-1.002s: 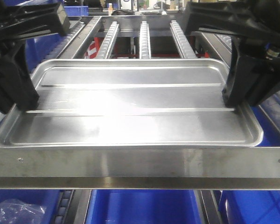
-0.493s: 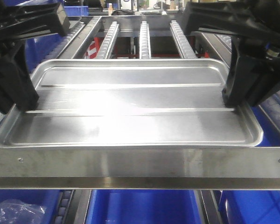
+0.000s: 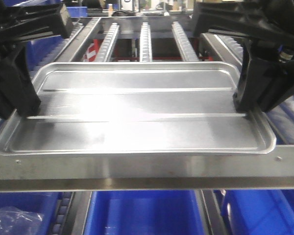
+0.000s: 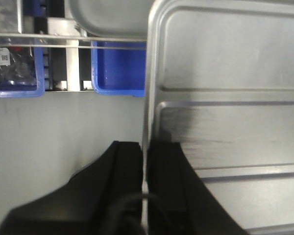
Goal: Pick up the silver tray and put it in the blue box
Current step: 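Hold the tray level in both grippers while driving to the blue bin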
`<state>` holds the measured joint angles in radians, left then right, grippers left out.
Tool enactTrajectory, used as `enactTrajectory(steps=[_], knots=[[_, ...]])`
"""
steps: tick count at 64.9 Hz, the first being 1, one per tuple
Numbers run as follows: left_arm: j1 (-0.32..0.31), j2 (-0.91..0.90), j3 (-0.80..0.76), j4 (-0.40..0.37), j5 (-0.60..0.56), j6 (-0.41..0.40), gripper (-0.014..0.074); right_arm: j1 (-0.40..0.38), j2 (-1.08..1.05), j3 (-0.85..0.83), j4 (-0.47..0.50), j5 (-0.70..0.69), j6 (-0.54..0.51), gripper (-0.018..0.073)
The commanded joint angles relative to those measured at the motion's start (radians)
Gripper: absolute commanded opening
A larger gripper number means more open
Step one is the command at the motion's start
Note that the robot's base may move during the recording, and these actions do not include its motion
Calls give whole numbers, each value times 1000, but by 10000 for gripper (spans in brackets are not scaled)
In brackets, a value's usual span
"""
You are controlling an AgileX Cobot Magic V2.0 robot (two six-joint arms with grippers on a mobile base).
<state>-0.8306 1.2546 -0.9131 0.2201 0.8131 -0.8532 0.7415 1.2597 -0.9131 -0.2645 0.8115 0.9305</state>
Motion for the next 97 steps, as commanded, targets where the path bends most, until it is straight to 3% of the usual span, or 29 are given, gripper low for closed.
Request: enactTrajectory(steps=[1,97], knots=[[-6,-32,-25,20,-17,-9,-6,-3,-32,-25,-40,-22,-2,57],[-6,-32,-25,18,-16,-9,-6,-3,-32,-25,-40,-22,-2,57]])
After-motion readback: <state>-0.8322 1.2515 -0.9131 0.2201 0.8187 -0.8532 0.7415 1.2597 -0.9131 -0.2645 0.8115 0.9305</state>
